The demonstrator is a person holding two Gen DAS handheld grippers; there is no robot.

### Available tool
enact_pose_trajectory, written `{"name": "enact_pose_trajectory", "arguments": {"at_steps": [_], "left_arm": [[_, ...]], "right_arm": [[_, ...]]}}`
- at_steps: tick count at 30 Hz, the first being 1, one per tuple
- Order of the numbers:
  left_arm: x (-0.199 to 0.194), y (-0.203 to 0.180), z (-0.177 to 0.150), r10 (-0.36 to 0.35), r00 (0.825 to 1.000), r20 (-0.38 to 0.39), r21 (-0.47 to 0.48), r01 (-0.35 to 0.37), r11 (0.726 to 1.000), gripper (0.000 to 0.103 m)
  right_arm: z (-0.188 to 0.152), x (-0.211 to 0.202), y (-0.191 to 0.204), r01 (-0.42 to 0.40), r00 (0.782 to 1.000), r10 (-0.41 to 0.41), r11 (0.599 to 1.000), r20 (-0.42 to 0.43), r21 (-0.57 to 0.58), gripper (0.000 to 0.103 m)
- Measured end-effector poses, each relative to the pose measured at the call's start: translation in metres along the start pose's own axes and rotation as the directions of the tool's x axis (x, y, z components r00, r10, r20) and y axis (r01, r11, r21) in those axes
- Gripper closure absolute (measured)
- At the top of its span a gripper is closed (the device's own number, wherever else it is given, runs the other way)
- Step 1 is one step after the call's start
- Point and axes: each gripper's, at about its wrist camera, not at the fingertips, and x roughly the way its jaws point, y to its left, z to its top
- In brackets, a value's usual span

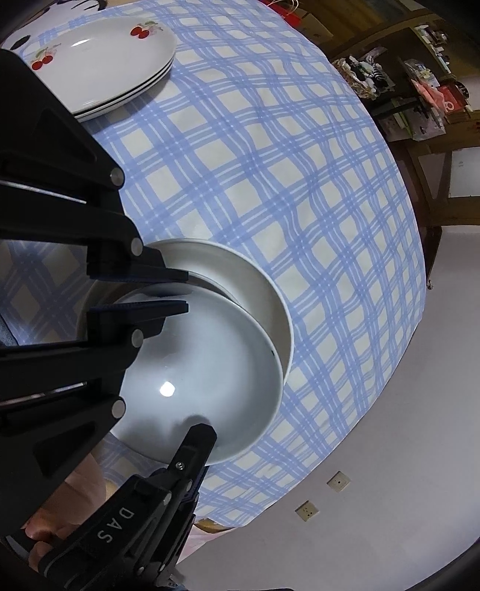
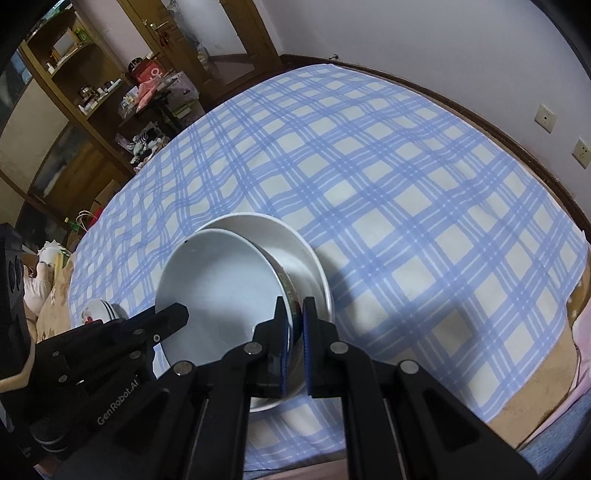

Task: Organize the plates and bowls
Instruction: 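Carry the white bowls with both tools and lower them into the bowl stack, then open both tools and release the bowls into the stack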

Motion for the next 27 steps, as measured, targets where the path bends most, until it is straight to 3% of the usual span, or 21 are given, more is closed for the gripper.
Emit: {"name": "enact_pose_trajectory", "arguments": {"at_steps": [13,18,27], "left_arm": [[-0.002,0.005,0.000,-0.056,0.997,-0.044,-0.006,0.056,0.998,0.089],[-0.008,0.005,-0.001,0.037,0.999,-0.038,0.033,-0.035,0.999,0.077],[-0.010,0.021,-0.003,0.013,0.999,-0.050,-0.004,-0.013,1.000,0.068]], "right_arm": [[0.002,0.003,-0.004,-0.013,1.000,0.014,0.999,-0.016,0.033,0.094],[0.001,0.005,-0.003,-0.015,1.000,0.015,0.999,-0.015,0.035,0.095],[0.004,0.003,-0.001,-0.021,1.000,0.021,0.999,-0.013,0.026,0.094]]}}
